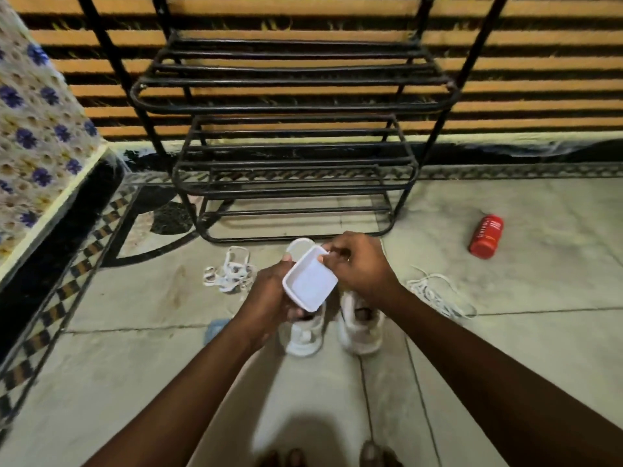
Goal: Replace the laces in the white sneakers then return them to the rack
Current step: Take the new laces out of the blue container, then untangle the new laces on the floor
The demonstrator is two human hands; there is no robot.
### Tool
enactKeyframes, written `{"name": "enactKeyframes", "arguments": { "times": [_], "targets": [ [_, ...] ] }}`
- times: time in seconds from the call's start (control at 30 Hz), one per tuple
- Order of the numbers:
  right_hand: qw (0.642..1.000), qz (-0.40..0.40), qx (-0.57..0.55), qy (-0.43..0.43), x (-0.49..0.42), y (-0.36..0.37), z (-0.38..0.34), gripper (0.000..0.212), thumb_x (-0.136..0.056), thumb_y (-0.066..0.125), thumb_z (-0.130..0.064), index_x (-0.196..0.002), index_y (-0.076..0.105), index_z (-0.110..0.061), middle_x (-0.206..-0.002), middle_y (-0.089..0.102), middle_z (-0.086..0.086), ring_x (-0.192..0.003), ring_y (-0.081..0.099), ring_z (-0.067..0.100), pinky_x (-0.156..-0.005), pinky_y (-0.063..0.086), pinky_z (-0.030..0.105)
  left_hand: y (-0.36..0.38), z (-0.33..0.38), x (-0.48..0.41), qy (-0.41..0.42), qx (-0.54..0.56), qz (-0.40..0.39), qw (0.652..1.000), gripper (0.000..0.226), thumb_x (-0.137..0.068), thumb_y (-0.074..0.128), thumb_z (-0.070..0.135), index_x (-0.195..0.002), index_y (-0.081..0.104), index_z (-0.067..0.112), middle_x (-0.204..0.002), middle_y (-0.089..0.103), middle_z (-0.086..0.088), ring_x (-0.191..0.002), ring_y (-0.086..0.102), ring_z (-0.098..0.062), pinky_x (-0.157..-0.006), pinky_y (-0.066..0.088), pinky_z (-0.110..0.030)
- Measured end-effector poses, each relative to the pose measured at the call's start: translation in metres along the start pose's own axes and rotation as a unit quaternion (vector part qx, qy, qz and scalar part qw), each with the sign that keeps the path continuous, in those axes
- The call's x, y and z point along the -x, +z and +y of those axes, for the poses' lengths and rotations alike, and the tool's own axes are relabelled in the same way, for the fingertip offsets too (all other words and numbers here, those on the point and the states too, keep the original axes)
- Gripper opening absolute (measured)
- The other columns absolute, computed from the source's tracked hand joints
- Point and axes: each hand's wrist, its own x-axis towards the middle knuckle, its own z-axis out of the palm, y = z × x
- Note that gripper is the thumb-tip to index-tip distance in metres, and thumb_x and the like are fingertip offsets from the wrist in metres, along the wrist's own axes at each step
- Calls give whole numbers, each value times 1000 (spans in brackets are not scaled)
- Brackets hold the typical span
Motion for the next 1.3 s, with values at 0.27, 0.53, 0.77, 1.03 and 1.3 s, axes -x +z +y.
{"name": "enactKeyframes", "arguments": {
  "times": [0.27, 0.53, 0.77, 1.03, 1.3],
  "targets": [
    [986, 109, 35, 121, 37, -61, 64, 20, -72, 74, -9, -90, 77, -17, -62, 65, -3, -67, 63, 14, -78, 49, 27, 67, -27, -20, 208, -167, -107, 958, 62, -75, 90, 18, -129, 60, 20, -121, 70, 4, -107, 70, -20, -82, 61, -41],
    [985, 90, -7, 145, 86, -109, 103, 34, -73, 72, -2, -102, 80, -18, -62, 66, -5, -66, 70, 19, -76, 59, 36, 113, -56, -19, 276, -355, -146, 881, 69, -70, 95, 23, -127, 57, 20, -120, 66, 2, -107, 67, -16, -82, 59, -37],
    [978, -24, 69, 196, 115, -136, 126, 23, -68, 67, -1, -84, 75, -16, -64, 70, 8, -53, 67, 18, -53, 51, 24, 143, -89, -9, 264, -612, -192, 720, 57, -75, 72, 30, -126, 50, 17, -122, 60, -8, -112, 61, -29, -82, 51, -34],
    [945, -98, 140, 280, 145, -113, 189, 15, -72, 77, -13, -87, 72, -15, -85, 73, 8, -83, 71, 24, -72, 59, 34, 165, -153, -24, 242, -720, -234, 607, 66, -84, 74, 31, -138, 41, 10, -133, 49, -12, -119, 57, -33, -84, 51, -39],
    [940, -95, 164, 283, 147, -106, 222, 14, -80, 76, -31, -90, 68, -24, -87, 70, 4, -84, 69, 21, -77, 58, 33, 177, -154, -55, 219, -730, -247, 598, 91, -68, 86, 57, -138, 46, 16, -136, 48, -7, -124, 54, -27, -95, 50, -37]
  ]
}}
